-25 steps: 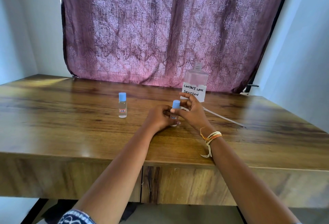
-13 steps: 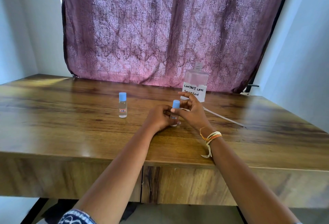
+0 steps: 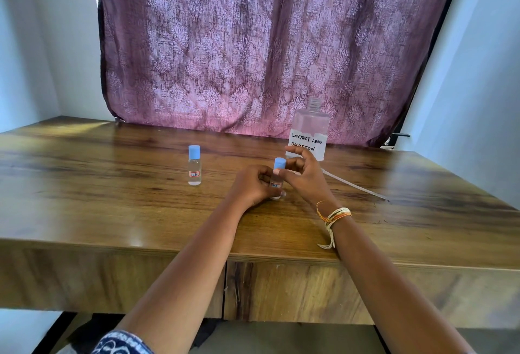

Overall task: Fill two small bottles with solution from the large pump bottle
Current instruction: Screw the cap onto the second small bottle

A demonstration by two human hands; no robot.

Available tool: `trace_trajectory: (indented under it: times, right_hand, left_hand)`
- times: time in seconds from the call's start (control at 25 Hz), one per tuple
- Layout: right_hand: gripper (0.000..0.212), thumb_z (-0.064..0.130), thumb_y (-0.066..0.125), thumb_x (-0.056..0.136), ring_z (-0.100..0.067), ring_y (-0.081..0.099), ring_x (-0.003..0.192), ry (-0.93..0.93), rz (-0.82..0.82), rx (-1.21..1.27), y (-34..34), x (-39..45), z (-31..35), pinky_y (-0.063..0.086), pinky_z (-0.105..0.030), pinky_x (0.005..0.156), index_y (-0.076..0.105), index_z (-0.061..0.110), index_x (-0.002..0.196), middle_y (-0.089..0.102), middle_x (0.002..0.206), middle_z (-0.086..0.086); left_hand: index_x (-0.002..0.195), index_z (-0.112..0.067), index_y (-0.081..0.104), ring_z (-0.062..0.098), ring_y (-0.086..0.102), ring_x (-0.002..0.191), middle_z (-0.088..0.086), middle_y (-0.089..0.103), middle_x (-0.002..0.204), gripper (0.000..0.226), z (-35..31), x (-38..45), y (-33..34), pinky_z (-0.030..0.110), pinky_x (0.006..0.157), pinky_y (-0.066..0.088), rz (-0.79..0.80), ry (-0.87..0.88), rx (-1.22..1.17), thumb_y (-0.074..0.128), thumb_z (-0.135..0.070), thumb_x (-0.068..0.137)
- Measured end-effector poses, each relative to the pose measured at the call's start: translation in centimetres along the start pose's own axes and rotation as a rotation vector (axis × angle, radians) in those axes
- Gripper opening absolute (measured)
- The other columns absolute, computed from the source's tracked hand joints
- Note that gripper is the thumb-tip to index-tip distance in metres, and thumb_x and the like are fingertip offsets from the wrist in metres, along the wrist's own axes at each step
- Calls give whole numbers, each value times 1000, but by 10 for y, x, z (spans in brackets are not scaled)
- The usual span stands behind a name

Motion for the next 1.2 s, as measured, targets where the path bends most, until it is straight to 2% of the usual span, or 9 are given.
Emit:
trace_trajectory:
  times: [0.12,0.24,0.44,0.56,0.72,0.88,1.04,1.2]
  right_hand:
    - [62,5,76,78,-23,64,106,-5,3,5,0,1,-2,50,-34,95,45,15,131,68,106,-12]
    - [58,-6,61,84,-28,64,111,10,47,84,2,3,-6,52,-43,96,42,18,134,68,114,-18]
    - [48,-9,58,84,-22,67,104,-4,31,85,1,0,-2,57,-29,82,48,20,122,68,110,-20]
    - [44,-9,60,83,-21,67,102,-19,22,88,1,0,0,56,-27,82,50,15,119,69,107,-19]
    - [46,-2,65,86,-18,67,106,-27,78,111,8,2,-1,55,-29,88,49,12,127,70,110,-14]
    - [32,-7,62,86,1,69,85,-41,79,112,9,2,2,54,-15,76,60,1,117,70,99,-9]
    - [27,-6,73,77,-2,71,76,-21,-10,137,1,1,2,57,-18,76,69,4,103,72,96,-15]
    - [30,-3,77,73,-3,70,75,-9,-33,171,-2,0,1,56,-17,73,69,2,102,72,93,-12]
  left_hand:
    - [104,-17,73,13,69,83,-1,75,89,46,-1,1,0,29,73,54,6,-4,0,88,-24,60]
    - [103,-16,73,13,69,84,0,75,92,46,-1,-1,0,29,78,54,0,-29,-11,89,-22,60]
    - [106,-16,72,13,68,83,0,74,92,48,-2,-2,0,32,79,54,7,-25,-11,89,-22,61]
    - [105,-15,73,11,67,81,-1,74,90,48,-1,-1,-1,30,76,54,0,-22,-3,89,-24,60]
    - [104,-15,73,12,68,81,-1,74,91,47,-3,-2,-1,26,73,53,-4,-11,9,89,-24,61]
    - [99,-16,74,8,66,78,-3,73,87,43,-2,-2,-2,20,66,46,-20,-24,21,89,-25,60]
    - [93,-16,76,9,66,75,0,75,86,39,-3,-2,-1,22,64,46,-39,-30,27,90,-24,58]
    - [96,-15,76,14,68,79,1,75,87,42,-3,-3,0,24,67,49,-38,-42,15,91,-24,57]
Point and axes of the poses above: each hand's wrist, its own x-axis towards the middle knuckle, its own y-axis out of the palm, z = x × y, the point moved 10 cm from there along x, towards the middle knuckle
